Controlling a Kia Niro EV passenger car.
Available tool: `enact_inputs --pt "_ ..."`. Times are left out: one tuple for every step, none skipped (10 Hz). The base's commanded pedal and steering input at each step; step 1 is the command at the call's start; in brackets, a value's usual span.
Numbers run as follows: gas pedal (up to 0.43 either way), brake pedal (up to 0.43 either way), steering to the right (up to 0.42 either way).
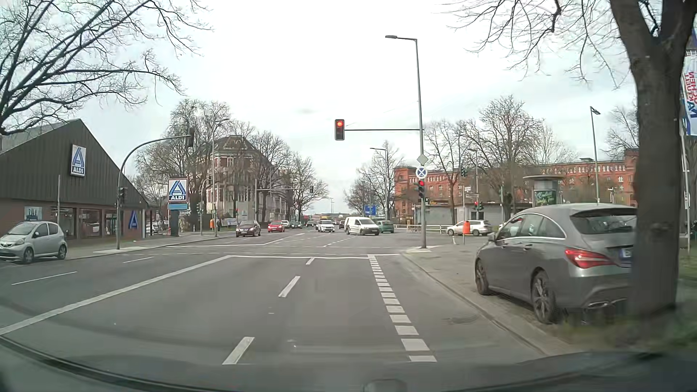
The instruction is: Follow the waypoints while adhering to traffic rules and regulations
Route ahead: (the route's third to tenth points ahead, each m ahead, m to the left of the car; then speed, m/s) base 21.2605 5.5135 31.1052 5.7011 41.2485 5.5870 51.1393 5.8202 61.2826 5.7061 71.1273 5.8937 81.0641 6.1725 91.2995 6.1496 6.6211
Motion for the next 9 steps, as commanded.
enact_inputs --pt "0.000 0.152 0.006" --pt "0.000 0.177 0.006" --pt "0.000 0.195 0.005" --pt "0.000 0.201 0.005" --pt "0.000 0.213 0.004" --pt "0.000 0.213 0.003" --pt "0.000 0.213 0.003" --pt "0.000 0.213 0.003" --pt "0.000 0.213 0.003"
